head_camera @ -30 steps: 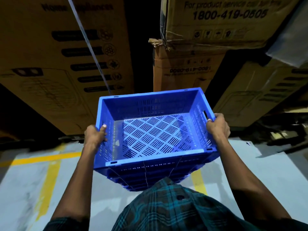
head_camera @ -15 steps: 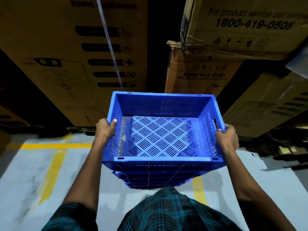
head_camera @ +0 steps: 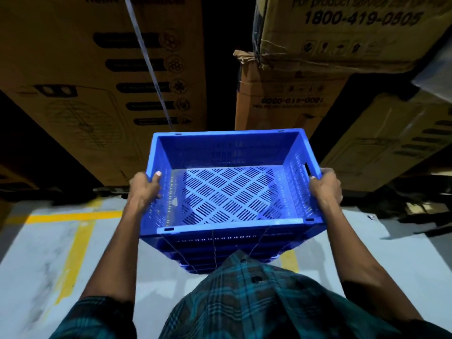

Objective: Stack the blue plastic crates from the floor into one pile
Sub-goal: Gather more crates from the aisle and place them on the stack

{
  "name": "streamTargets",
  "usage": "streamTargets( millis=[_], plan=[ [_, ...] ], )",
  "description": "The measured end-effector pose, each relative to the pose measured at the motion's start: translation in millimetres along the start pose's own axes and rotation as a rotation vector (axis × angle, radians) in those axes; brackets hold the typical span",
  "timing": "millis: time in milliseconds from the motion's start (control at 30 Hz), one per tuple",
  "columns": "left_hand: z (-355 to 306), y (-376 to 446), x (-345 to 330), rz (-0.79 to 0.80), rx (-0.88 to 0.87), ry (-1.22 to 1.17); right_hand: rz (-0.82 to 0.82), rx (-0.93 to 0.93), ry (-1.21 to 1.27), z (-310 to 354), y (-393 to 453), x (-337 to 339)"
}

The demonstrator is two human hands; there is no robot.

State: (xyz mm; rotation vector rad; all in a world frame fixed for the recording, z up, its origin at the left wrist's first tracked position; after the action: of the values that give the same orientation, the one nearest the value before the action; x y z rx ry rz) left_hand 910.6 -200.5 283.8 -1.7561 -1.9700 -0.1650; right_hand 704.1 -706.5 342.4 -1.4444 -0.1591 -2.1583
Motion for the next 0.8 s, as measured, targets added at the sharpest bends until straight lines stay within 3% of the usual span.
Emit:
streamTargets(
  millis=[267, 500, 800],
  plan=[
    [-3.2, -4.7, 2.7, 0.01, -0.014, -0.079, -0.038, 0.017, 0.057, -11.8, 5.3, -2.0],
    [-7.5, -13.5, -2.4, 0.006, -0.003, -0.056, -0.123, 0.099, -0.084, -0.7, 7.3, 1.3],
    [-23.7, -28.7, 1.9, -0.081, -0.026, 0.246, -0.179, 0.16, -0.281, 10.2, 1.7, -3.3]
  ],
)
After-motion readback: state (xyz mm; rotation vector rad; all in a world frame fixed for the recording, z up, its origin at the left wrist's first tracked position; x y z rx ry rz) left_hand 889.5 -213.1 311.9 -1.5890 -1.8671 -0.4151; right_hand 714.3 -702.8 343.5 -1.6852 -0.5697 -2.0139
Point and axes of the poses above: each hand's wrist, its own y-axis towards the middle knuckle, its own x-axis out of the back of the hand, z = x × y, the point moved 8 cm from there along y, towards the middle knuckle, and after that the axes turned 12 degrees about -y, right-handed, at the moved point
